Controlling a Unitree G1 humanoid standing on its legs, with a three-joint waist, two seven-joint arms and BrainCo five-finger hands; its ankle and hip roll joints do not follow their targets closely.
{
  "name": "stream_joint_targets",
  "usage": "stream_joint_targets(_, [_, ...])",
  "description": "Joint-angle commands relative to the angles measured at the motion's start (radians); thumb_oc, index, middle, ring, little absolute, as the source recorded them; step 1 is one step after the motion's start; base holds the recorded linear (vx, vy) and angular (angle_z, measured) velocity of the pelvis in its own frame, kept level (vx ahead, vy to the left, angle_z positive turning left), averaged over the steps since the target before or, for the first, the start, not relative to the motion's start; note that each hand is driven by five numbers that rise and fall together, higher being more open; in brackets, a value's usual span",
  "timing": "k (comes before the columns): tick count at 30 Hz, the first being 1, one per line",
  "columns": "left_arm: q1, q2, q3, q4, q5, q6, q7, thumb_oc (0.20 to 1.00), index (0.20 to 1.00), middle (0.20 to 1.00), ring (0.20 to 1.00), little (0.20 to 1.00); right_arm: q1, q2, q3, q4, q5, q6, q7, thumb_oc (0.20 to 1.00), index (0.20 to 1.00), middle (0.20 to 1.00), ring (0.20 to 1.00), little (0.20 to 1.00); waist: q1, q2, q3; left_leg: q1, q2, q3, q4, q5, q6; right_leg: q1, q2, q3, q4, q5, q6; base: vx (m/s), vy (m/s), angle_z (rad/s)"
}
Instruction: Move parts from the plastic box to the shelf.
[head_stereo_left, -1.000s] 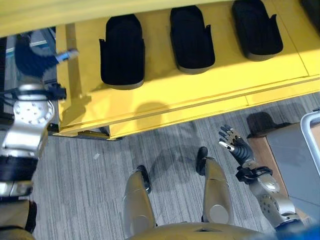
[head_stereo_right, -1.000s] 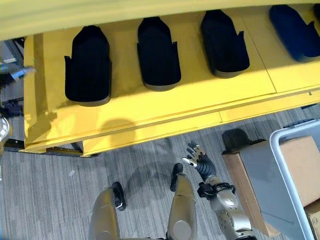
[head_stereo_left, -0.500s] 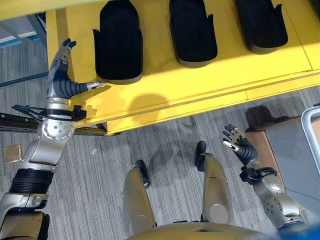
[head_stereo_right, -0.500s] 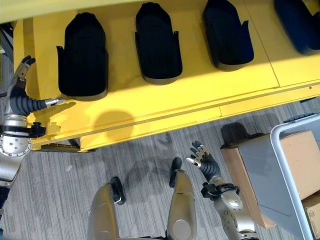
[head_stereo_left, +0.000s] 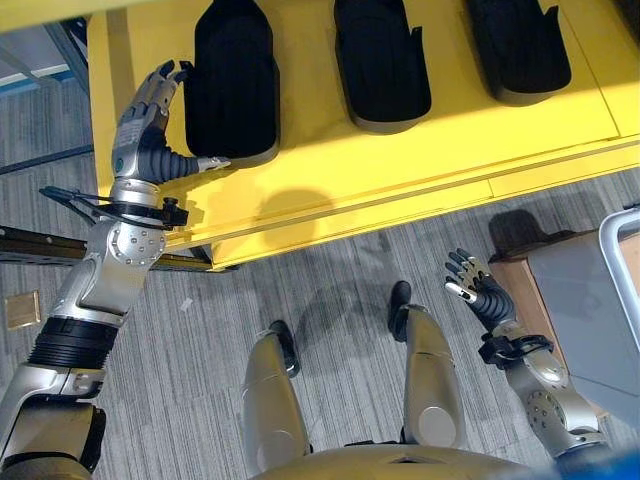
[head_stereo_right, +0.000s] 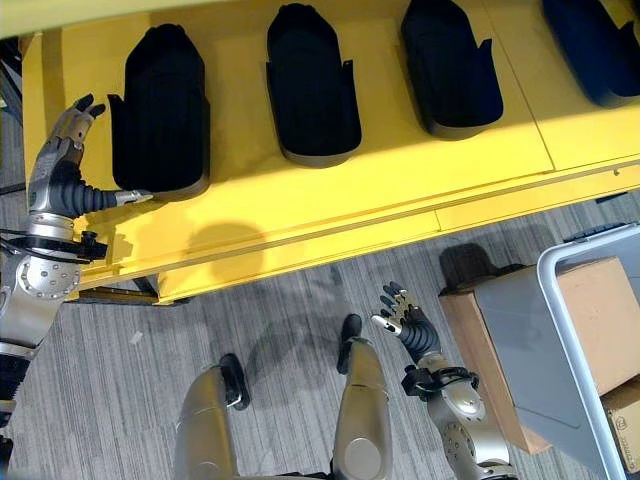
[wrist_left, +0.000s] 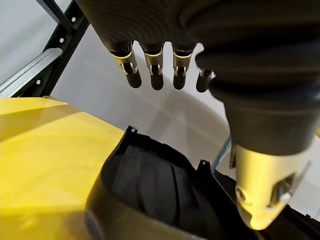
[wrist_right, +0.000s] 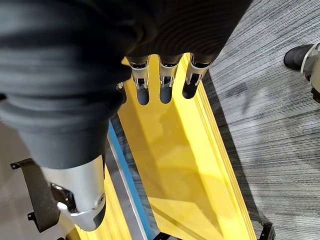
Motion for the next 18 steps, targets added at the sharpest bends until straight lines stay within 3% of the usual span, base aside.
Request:
stream_joint_targets(1, [-0.043, 0.05, -0.024, -0.016, 0.034, -0.015, -0.002, 1.0, 1.0, 1.0, 1.0, 1.0, 0.027, -0.033, -0.015, -0.087, -0.001, -0.064, 0.009, 1.0, 1.0, 1.0, 1.0, 1.0, -0.001, 0.005, -0.017, -0.007, -0.017, -0.049, -0.05, 0.038, 0.017, 0.063, -0.02, 0.011, 0.071, -0.135, 0.04, 0.0, 0.0, 0.0])
stream_joint_targets(18, [-0.092, 0.087, -0.125, 0.012, 0.137, -0.009, -0.062, 1.0, 1.0, 1.0, 1.0, 1.0, 0.039, -0.039, -0.024, -0.09, -0.001, -0.064, 0.007, 1.0, 1.0, 1.0, 1.0, 1.0, -0.012, 0.01, 0.0, -0.019, -0.019, -0.043, -0.035, 0.032, 0.021, 0.043, -0.022, 0.024, 0.088, -0.141, 0.037, 0.0, 0.0, -0.02])
